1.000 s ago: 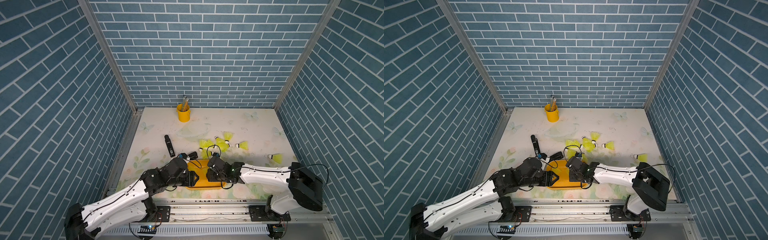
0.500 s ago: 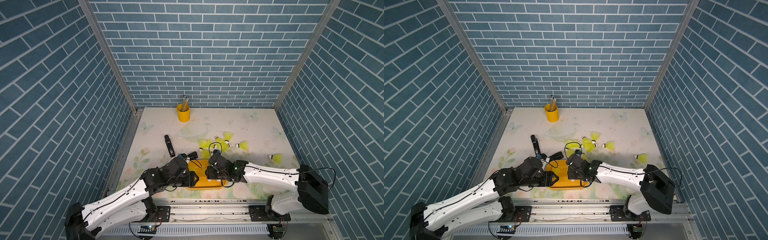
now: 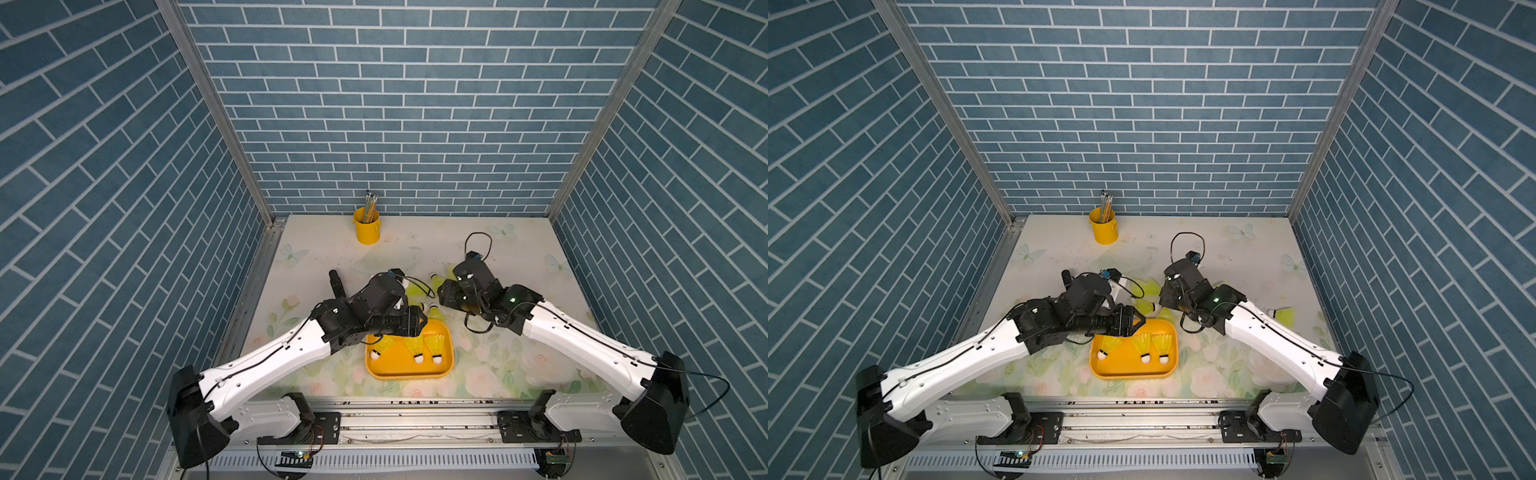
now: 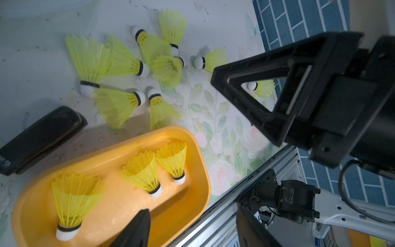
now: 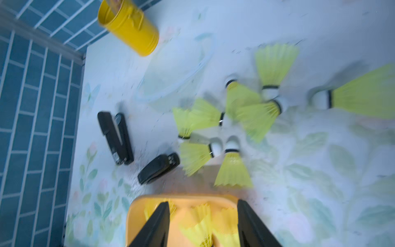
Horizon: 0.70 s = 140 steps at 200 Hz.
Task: Put the shuttlecocks into the storage box
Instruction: Place the shuttlecock in the storage box, then pick up the shuttlecock at the center of the board.
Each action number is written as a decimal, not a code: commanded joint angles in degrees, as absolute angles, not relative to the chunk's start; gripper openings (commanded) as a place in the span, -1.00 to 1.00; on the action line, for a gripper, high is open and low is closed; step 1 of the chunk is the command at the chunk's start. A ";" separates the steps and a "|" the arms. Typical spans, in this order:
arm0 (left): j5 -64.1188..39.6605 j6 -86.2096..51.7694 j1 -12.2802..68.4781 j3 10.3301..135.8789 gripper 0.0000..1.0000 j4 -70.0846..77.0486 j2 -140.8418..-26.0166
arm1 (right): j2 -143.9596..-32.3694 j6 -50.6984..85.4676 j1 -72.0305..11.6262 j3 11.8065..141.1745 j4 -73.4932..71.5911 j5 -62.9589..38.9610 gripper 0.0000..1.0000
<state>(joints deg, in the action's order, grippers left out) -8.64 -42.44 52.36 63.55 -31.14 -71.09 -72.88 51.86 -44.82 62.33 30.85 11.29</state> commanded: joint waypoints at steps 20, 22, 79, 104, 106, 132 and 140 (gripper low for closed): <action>-11.69 -36.89 48.42 67.99 0.41 -25.47 -77.06 | -67.76 47.93 -32.71 58.65 36.38 15.09 0.07; -11.82 -36.84 48.29 68.13 0.41 -25.20 -77.47 | -67.48 48.04 -32.02 58.28 36.39 15.22 0.07; -20.80 -29.91 46.90 73.84 0.45 -17.55 -89.13 | -62.72 57.20 -13.38 48.11 35.53 17.58 0.06; -25.49 -25.31 46.30 81.33 0.46 -18.27 -97.35 | -66.56 63.84 -4.89 45.98 33.81 13.08 0.07; -25.91 -24.96 46.31 81.94 0.46 -18.28 -97.95 | -67.02 64.28 -4.25 45.90 33.48 12.81 0.07; -29.58 -21.16 45.97 90.14 0.46 -18.92 -106.35 | -73.92 70.48 -0.35 46.99 31.27 12.21 0.09; -30.79 -20.31 45.86 92.22 0.46 -18.66 -108.68 | -75.74 72.29 -0.01 47.89 31.11 13.18 0.09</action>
